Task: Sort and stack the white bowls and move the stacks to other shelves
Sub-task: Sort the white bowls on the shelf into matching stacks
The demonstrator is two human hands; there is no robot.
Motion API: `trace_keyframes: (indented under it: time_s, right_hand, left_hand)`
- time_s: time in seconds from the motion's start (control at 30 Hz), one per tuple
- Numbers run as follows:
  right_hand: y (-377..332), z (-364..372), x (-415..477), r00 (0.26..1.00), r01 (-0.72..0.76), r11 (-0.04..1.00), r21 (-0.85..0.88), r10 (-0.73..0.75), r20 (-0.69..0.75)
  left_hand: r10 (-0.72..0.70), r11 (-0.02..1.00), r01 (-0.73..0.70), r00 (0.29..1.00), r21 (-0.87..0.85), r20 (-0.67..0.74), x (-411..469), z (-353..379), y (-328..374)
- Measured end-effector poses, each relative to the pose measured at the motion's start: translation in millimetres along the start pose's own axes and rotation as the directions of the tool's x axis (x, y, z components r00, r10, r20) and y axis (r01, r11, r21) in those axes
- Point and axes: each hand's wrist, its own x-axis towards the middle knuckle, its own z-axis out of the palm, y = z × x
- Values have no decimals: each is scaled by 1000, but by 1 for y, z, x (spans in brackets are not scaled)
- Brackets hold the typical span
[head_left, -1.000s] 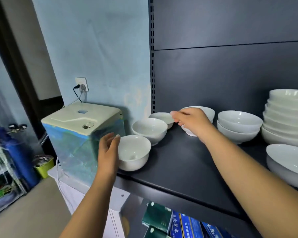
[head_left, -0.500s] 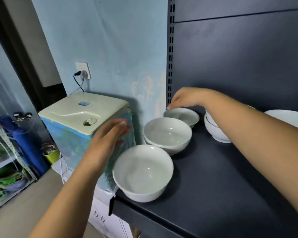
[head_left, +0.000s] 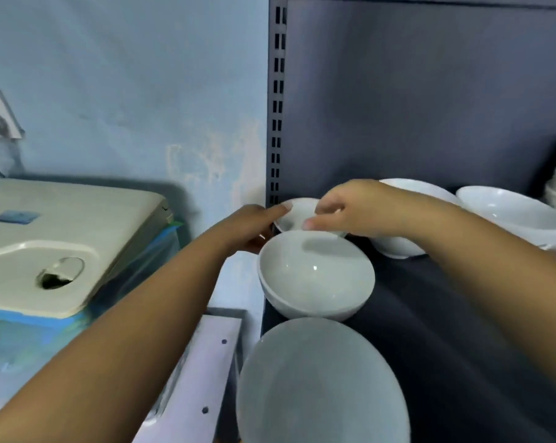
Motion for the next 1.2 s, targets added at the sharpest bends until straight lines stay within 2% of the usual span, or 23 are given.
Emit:
trace_keyframes:
  time_s: [0.1,0.23,0.37,0.47,0.53,0.7,0.83,0.9,1.0,1.1,1.2]
  right_hand:
    - [5,21,-27,986,-162,985,59,164,-39]
    - [11,36,-34,940,-339,880,331,328,90]
    - [17,42,-39,901,-433,669,604,345,263]
    - [21,42,-43,882,-469,544,696,333,334]
    - [22,43,-44,881,-468,497,731,331,338]
    - [21,46,-45,890,-438,474,764,348,294]
    - [19,46,-44,864,-461,408,788,410,293]
    - [19,48,-40,850,-457,333,824,436,296]
    - [17,51,-31,835,-419,149,896,451,315]
    - [11,55,-20,842,-332,-26,943,443,309]
    - [7,59,-14,847,-242,-150,959,450,284]
  left_hand:
    - [59,998,-60,997,31,52,8,5,-2]
    - [84,995,-85,996,52,27,14,7,-2]
    - [103,995,-103,994,-13,-46,11,9,-5]
    - [131,991,-131,986,8,-102,9,5,-11]
    - [131,991,-131,982,9,-135,10,-1,-16]
    - [75,995,-85,977,-43,-201,10,-20,-29]
    - [39,996,-57,966,-66,-255,6,-38,-35]
    - [32,997,-52,955,-61,-295,3,-48,-39]
    - [42,996,-66,931,-54,-362,-2,-60,-46]
    - [56,993,-90,918,-70,-393,-13,-66,-51]
    - [81,991,-119,910,-68,-407,-23,-69,-55]
